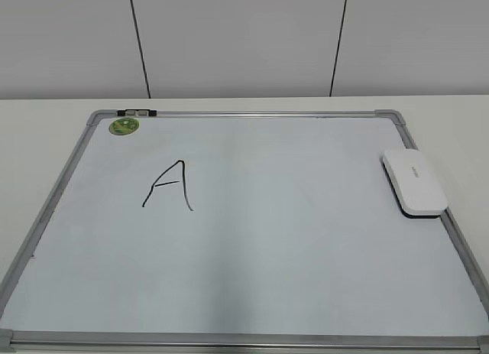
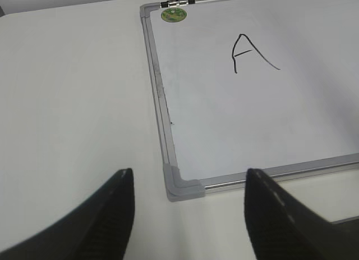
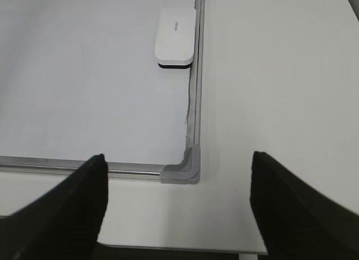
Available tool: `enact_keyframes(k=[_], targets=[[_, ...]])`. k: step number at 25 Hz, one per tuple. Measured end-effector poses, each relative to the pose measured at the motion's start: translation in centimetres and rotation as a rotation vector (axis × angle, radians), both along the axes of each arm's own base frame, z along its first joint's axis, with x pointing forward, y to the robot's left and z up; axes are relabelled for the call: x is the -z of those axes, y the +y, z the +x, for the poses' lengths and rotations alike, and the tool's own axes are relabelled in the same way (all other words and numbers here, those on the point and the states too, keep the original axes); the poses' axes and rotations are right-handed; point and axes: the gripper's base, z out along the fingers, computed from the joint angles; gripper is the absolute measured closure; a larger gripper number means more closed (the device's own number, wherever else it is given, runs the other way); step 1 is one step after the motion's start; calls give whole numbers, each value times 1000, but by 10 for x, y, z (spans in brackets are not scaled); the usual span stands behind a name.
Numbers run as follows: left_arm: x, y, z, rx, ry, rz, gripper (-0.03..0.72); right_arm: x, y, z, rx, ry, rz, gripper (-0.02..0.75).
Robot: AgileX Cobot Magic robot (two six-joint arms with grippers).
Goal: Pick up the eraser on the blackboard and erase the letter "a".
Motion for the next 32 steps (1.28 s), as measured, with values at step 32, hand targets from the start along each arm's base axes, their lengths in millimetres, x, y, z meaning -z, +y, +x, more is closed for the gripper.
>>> enact_keyframes(k=[32], targets=[[0,0,-1,-36,-8,0,229,0,0,0,-1,2,0,152]])
